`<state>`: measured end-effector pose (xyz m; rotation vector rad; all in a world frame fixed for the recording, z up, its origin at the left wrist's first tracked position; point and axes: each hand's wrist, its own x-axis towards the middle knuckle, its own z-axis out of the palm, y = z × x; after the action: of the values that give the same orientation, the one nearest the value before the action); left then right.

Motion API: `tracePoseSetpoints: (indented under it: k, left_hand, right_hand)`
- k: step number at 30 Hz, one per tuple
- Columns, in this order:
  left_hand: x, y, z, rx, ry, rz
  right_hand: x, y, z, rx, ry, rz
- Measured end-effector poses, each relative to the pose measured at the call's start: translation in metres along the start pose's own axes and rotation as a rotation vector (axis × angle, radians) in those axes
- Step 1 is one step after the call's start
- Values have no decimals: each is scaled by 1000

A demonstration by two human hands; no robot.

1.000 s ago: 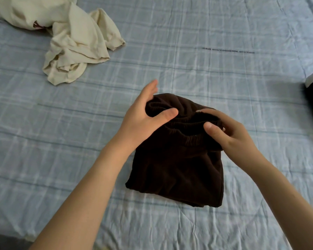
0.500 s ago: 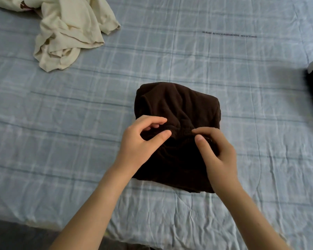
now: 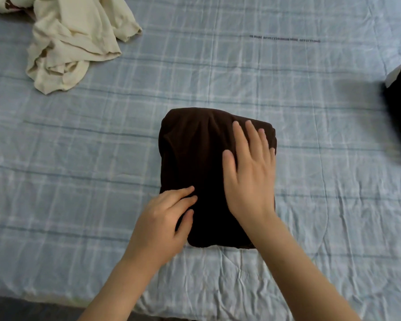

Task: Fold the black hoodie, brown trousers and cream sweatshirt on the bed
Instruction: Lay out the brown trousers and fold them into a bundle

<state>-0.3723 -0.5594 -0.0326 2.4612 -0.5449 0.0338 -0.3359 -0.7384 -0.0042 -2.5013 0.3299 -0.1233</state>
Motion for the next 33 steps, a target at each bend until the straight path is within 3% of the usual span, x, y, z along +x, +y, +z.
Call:
tracePoseSetpoints:
  k: [4,8,16,19,23,27,30,33]
  left_hand:
    - [59,30,6,172,175,-44]
    - [93,6,36,421,-68,-134]
    - [72,-50,78,265,-75,-93]
    - [65,-47,65,117,-18,-64]
    - [42,-51,66,-42,162,-151]
    - [33,-45,72,-70,309,-302]
    - [33,-41,66,-249,214,-577]
    - [30,-38,50,-367,66,-559]
  right_hand:
    - [-5,14,37,-283,-108,60]
    - [-11,37,44,-276,-2,20]
    - [-19,71,65,-208,-63,17]
    - [-23,67,51,-90,15,45]
    - [-38,69,51,-32,148,170]
    - [-40,76,51,125,87,406]
    - [-42,81,46,175,2,415]
    - [-43,79,26,352,-111,388]
